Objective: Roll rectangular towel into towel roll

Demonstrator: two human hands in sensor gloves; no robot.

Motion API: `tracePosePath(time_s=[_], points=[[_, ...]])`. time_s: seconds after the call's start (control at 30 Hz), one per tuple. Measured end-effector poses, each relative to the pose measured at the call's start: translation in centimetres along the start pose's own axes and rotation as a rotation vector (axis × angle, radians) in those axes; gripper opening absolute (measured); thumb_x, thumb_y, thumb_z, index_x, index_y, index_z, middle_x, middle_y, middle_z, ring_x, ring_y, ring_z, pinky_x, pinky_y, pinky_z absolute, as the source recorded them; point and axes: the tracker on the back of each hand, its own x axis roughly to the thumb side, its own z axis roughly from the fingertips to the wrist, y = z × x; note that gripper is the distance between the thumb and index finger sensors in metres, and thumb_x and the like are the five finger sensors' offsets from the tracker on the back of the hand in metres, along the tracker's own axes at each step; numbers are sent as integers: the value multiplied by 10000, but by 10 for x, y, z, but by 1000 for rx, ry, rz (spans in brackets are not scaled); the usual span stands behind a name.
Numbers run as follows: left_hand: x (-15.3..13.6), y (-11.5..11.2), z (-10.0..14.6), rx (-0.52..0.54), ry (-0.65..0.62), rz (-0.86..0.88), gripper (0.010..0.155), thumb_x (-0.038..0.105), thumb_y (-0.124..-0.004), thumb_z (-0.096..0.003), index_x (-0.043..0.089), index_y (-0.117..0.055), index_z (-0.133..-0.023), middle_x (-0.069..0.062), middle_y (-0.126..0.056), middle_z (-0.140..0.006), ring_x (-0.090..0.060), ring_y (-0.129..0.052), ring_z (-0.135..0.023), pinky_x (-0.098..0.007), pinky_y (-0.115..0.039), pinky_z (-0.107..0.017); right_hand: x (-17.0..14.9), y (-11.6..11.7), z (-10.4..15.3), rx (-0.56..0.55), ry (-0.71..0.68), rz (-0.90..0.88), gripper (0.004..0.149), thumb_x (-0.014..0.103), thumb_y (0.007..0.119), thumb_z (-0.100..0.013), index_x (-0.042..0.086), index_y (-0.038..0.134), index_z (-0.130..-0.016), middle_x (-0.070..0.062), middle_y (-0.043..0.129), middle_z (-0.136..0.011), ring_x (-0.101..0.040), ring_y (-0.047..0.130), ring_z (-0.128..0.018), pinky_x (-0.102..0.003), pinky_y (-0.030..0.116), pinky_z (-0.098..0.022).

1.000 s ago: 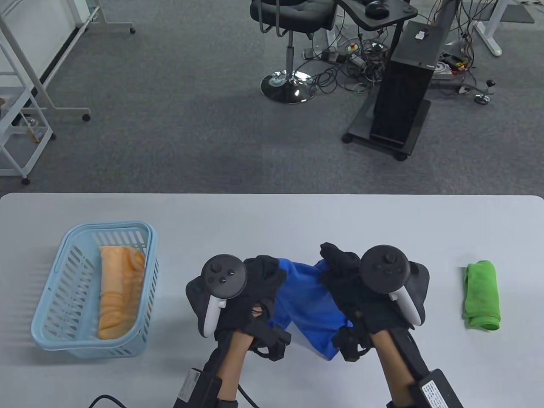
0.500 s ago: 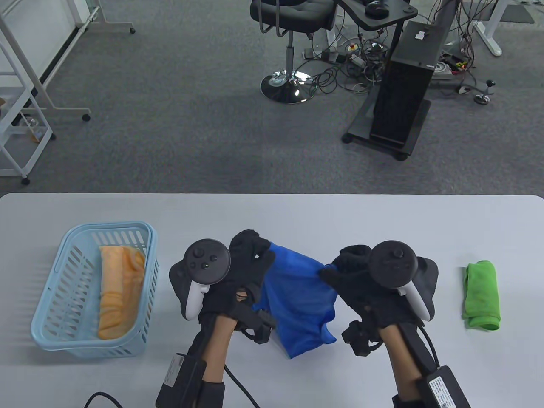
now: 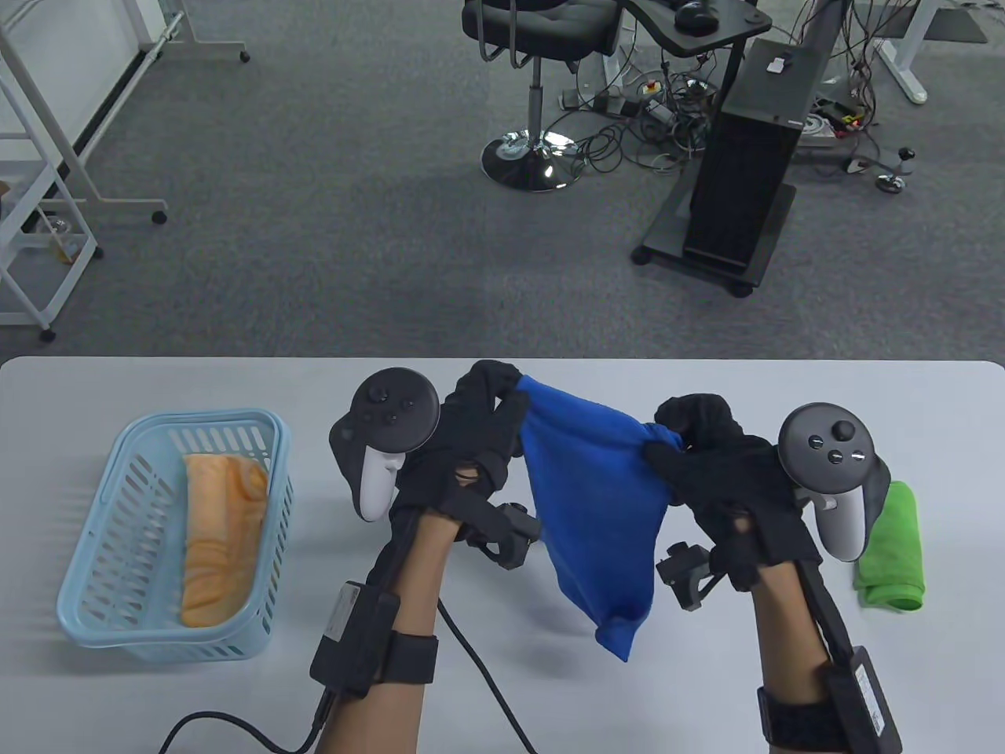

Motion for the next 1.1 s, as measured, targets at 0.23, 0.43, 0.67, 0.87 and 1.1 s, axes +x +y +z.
tracePosePath(time_s=[0.23,0.43,0.67,0.87,1.1], points=[[1,-23,-31,-34,-34,-89,413,316,-829,-450,169,-821,-836,-177,-714,-1056,-193,-1091,-407,-393,-905,-263,-15,15,-30,43,150,435,477,315,842,-355,261,856,-829,-40,771,-764,-156,940,-430,-446,803,-485],[1,-21,-53,-66,-156,280,428,301,-818,-463,192,-784,-875,-239,-854,-944,-232,-1124,-584,-445,-933,-375,-17,8,-55,-135,175,129,478,316,890,-309,280,807,-778,-27,756,-802,-124,1003,-412,-409,855,-441],[32,10,-32,66,-417,104,431,339,-786,-457,298,-756,-884,-96,-870,-972,-179,-1027,-773,-508,-762,-612,21,1,-32,-257,-174,292,460,350,899,-282,314,760,-719,20,733,-816,-141,976,-639,-432,777,-590],[-76,-60,42,-253,-311,-319,421,344,-787,-452,314,-765,-871,-66,-849,-1001,-173,-990,-825,-497,-743,-632,-90,85,31,-14,-77,508,471,342,904,-274,321,765,-724,-6,737,-850,-191,960,-689,-468,756,-597],[-163,-119,106,-519,19,-504,591,440,-827,-426,277,-706,-981,-136,-921,-900,-313,-1021,-715,-561,-780,-538,-167,147,74,374,110,703,501,370,887,-284,303,799,-772,-27,780,-862,-227,943,-687,-499,747,-580]])
